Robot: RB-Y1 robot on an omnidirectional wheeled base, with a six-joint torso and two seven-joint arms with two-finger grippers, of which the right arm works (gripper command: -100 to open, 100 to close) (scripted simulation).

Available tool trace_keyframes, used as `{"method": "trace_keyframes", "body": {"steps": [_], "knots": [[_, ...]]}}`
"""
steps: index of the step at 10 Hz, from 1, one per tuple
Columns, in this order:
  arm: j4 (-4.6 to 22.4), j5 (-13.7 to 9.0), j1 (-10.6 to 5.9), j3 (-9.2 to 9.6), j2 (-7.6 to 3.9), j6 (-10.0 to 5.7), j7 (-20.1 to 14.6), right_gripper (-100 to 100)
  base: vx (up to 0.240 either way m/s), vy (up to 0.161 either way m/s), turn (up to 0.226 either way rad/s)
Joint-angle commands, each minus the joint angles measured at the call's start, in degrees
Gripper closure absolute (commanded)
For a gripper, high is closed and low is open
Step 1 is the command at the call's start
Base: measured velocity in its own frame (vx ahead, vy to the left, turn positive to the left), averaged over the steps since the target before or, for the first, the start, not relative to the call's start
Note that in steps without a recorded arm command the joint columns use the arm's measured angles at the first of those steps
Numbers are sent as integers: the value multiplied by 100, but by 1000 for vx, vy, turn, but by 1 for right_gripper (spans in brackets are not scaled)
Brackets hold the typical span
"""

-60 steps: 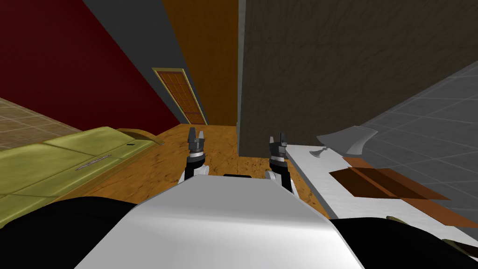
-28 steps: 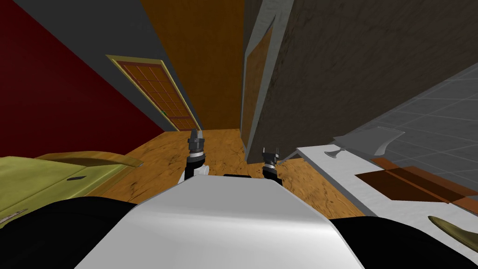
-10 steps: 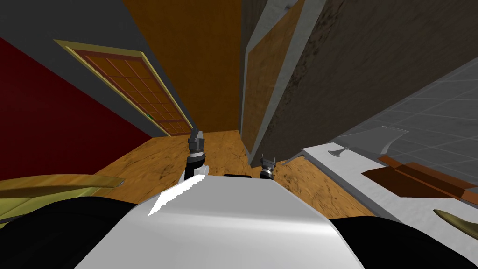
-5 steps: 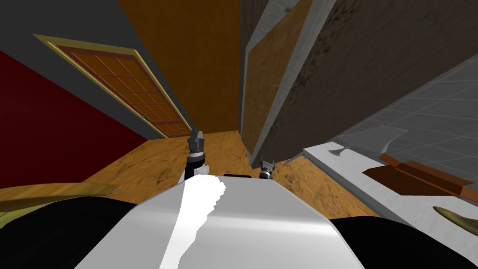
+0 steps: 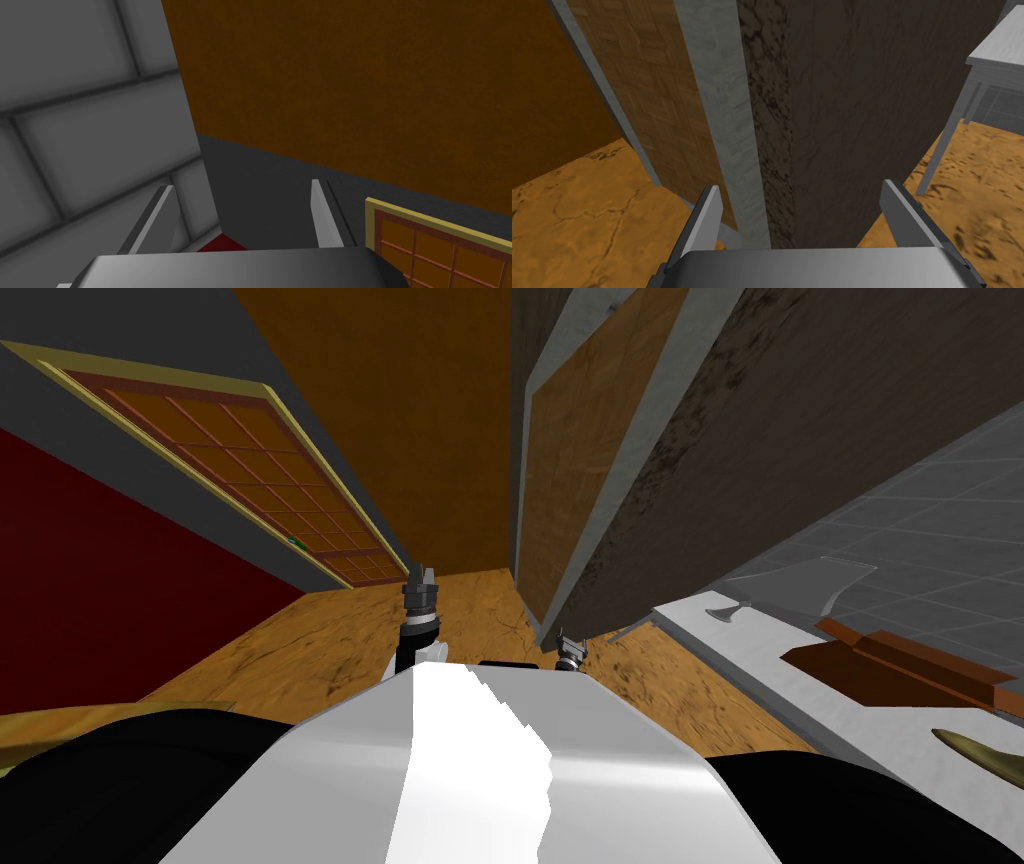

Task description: Push the door open

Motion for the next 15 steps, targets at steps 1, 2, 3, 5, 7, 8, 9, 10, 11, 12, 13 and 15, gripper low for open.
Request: {"method": "trace_keyframes", "body": {"steps": [1, 2, 3, 5, 7, 8, 9, 10, 11, 12, 13, 15], "knots": [[72, -224, 2, 54, 10, -64, -57, -100, 76, 71, -57], [120, -360, 3, 80, 4, -100, -100, -100, 70, 70, -64], [167, -497, 3, 107, -2, -135, -144, -100, 72, 67, -61], [263, -771, 4, 160, -13, -206, -230, -100, 78, 70, -48], [359, -1044, 5, 213, -25, -277, -316, -100, 73, 67, -57], [407, -1181, 6, 239, -30, -312, -359, -100, 83, 59, -53], [455, -1318, 6, 266, -36, -348, -402, -100, 89, 63, -53], [503, -1458, 5, 291, -42, -385, -447, -100, 68, 64, -56], [552, -1603, 0, 315, -50, -423, -492, -100, 79, 57, -53], [601, -1748, -4, 339, -57, -462, -538, -100, 96, 45, -62], [650, -1892, -8, 363, -64, -500, -584, -100, 93, 38, -54], [748, -2182, -16, 411, -78, -577, -676, -100, 85, 39, -56]]}}
